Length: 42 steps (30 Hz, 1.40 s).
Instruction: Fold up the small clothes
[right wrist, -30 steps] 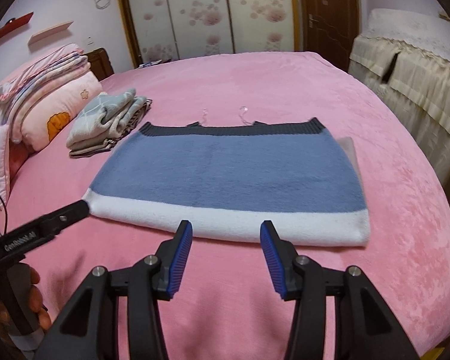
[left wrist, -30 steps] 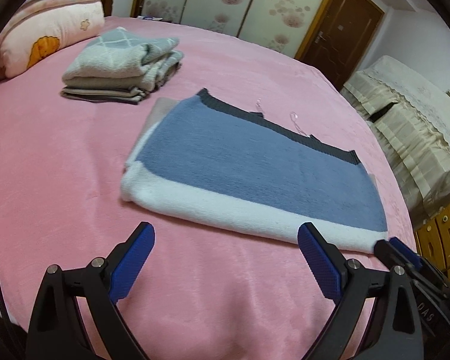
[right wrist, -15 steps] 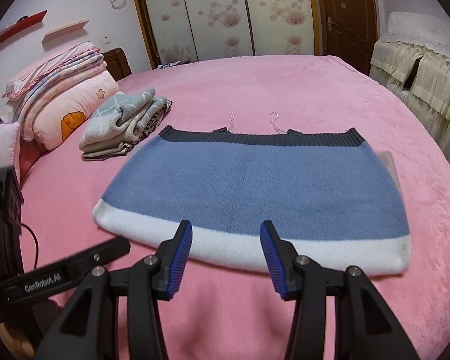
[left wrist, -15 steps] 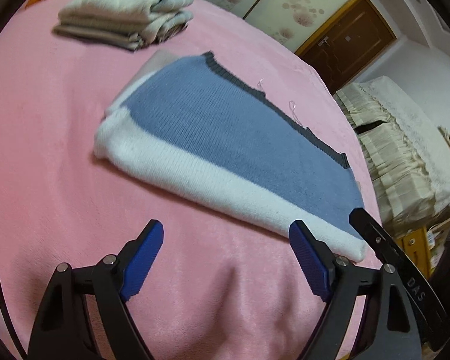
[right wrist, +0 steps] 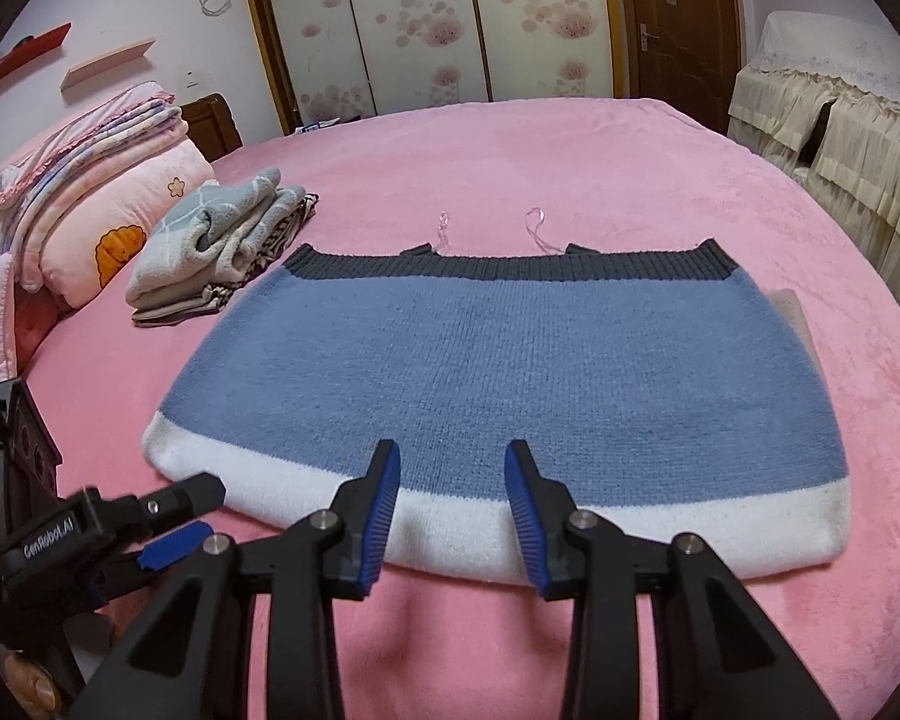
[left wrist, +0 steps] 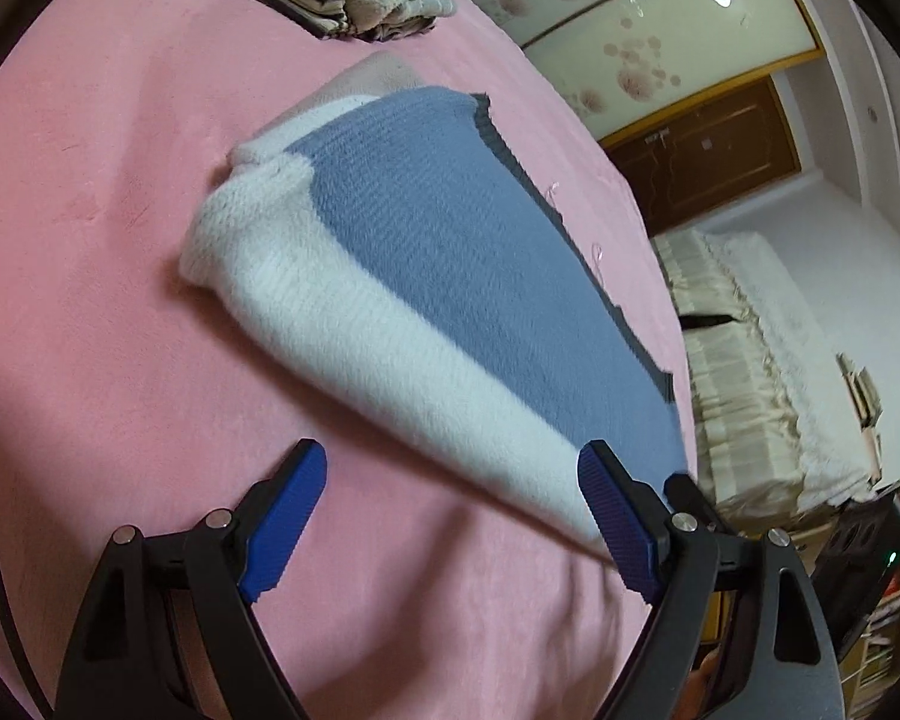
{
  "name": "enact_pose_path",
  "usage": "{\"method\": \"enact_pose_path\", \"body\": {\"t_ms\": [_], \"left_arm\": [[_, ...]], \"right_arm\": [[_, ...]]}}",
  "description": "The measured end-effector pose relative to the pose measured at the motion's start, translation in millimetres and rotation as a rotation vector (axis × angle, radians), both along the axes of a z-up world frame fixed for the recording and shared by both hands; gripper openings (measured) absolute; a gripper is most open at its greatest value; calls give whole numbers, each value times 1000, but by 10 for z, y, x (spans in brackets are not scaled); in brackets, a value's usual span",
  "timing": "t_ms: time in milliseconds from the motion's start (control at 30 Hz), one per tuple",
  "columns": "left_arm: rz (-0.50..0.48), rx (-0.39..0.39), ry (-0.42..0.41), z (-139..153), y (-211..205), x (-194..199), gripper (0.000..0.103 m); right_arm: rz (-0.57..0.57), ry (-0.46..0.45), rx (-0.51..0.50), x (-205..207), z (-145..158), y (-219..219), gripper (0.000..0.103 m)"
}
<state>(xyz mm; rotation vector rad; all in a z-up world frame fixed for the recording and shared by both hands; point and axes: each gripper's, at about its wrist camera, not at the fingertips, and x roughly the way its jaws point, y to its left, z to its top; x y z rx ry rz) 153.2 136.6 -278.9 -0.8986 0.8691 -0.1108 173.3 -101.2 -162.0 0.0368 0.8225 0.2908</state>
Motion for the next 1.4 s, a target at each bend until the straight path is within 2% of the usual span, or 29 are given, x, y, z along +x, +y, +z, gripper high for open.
{"method": "enact_pose_path", "body": {"t_ms": [167,533,767,833,967,1000,1067,1167,1300,1400], "left_arm": [[30,-31,-29,-69,55,186,85],[86,-41,-90,-130,63,520,85],[149,-87,-93,-110,188,624,84],[164,-102,-80,-124,227,663,77],[169,-119,-37,-192,340,703,35],[159,-122,-34,-210,351,706,30],[147,-116,-31,-213,366,709,26],[134,-29,-43,-93,287,711,22],[139,46,-83,110,207,672,18],[130,145,-121,304,94,634,17]], "right_arm": [[14,6,-8,15,-55,47,36],[19,-6,-29,110,-66,84,36],[8,-13,-34,246,-78,81,36],[2,-15,-37,290,-83,76,34],[-12,-14,-61,420,-101,76,18],[-20,-13,-75,463,-107,78,14],[-32,-11,-81,562,-117,72,9],[-36,-19,-85,710,-122,100,7],[-21,-7,-96,895,-169,200,5],[-4,9,-105,1007,-250,290,4]]}}
